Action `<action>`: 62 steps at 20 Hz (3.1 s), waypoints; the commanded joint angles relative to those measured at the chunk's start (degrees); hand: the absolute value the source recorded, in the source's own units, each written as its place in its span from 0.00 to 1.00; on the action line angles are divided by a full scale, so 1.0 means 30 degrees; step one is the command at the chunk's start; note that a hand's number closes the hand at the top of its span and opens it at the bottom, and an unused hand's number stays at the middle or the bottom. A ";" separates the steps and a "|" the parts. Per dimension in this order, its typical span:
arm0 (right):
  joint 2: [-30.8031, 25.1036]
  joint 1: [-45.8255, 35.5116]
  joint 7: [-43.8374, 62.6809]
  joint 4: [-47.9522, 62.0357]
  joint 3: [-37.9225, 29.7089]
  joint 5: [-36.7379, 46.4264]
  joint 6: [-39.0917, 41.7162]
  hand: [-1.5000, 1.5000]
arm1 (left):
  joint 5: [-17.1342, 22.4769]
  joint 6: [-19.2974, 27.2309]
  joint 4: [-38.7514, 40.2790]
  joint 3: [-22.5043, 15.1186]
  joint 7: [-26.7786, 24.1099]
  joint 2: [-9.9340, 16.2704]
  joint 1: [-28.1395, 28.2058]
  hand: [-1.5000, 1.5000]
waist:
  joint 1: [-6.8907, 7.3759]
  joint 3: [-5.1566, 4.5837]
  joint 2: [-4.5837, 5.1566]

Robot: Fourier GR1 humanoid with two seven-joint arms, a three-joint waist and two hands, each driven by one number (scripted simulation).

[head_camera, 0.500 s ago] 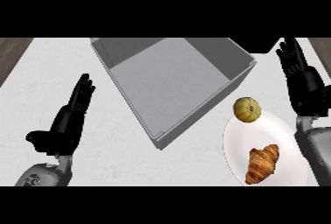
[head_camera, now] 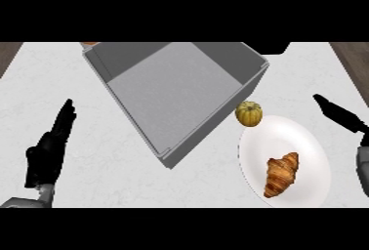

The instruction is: Pick the croissant from the plate and place it in the cardboard box

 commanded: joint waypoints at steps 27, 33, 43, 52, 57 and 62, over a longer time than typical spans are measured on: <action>0.0050 0.5290 2.5451 -1.1203 0.7664 0.9822 1.0697 0.00 | -0.0649 -0.0832 0.0903 -0.0123 0.0706 -0.0140 -0.0287 0.50 | 0.0935 0.0056 -0.0059; 0.0633 0.4444 2.6536 -1.1159 0.5894 0.9799 1.2458 0.00 | -0.1410 -0.0285 -0.0635 -0.0569 0.1783 -0.0323 -0.0028 0.50 | 0.0905 0.0108 -0.0142; 0.2914 0.4894 2.6101 -0.8831 0.5839 1.1549 1.3124 0.00 | -0.1325 -0.0788 -0.0001 0.0111 0.0842 -0.0332 0.0427 0.50 | 0.0810 0.0134 -0.0086; 0.5055 0.4786 2.6294 -0.9685 0.5888 1.3472 1.4375 0.00 | -0.1487 -0.1132 0.1014 0.0307 0.0542 -0.1059 -0.0246 0.50 | 0.0632 0.0132 -0.0106; 0.5347 0.4884 2.4682 -0.8636 0.4318 1.3563 1.4924 0.00 | -0.2695 -0.0021 -0.0113 -0.0661 0.1483 -0.1884 0.0621 0.50 | 0.0674 0.0153 -0.0125; 0.6785 0.4978 2.3846 -0.7654 0.4278 1.5419 1.3907 0.00 | -0.2111 -0.1189 0.0941 0.0618 0.0017 -0.1268 0.0825 0.50 | 0.0715 0.0146 -0.0113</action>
